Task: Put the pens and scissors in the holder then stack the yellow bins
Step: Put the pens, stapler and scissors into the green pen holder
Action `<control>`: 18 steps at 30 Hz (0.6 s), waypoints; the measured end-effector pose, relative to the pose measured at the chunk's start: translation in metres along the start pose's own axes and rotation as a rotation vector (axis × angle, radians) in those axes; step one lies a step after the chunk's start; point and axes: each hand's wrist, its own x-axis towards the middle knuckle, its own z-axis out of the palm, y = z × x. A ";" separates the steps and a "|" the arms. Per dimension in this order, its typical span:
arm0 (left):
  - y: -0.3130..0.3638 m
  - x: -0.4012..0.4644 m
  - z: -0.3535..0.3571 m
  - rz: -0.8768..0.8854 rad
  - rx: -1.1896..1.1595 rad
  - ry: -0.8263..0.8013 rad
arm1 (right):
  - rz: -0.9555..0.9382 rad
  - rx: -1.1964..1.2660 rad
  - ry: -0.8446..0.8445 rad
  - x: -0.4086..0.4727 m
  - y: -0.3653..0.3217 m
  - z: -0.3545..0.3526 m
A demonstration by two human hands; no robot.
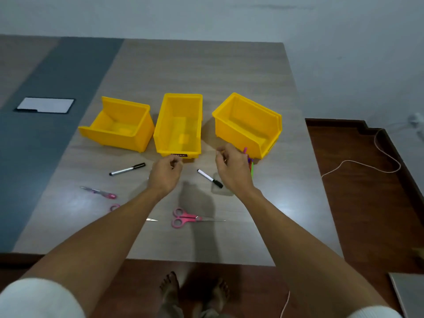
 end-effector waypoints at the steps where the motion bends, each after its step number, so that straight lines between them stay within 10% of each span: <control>1: -0.010 -0.002 -0.011 -0.046 0.022 0.007 | 0.013 -0.007 -0.060 -0.001 -0.002 0.009; 8: -0.070 0.002 -0.054 -0.139 0.261 -0.027 | 0.165 -0.223 -0.413 0.000 0.013 0.078; 18: -0.116 0.034 -0.055 0.134 0.377 -0.262 | 0.228 -0.702 -0.437 -0.001 0.042 0.124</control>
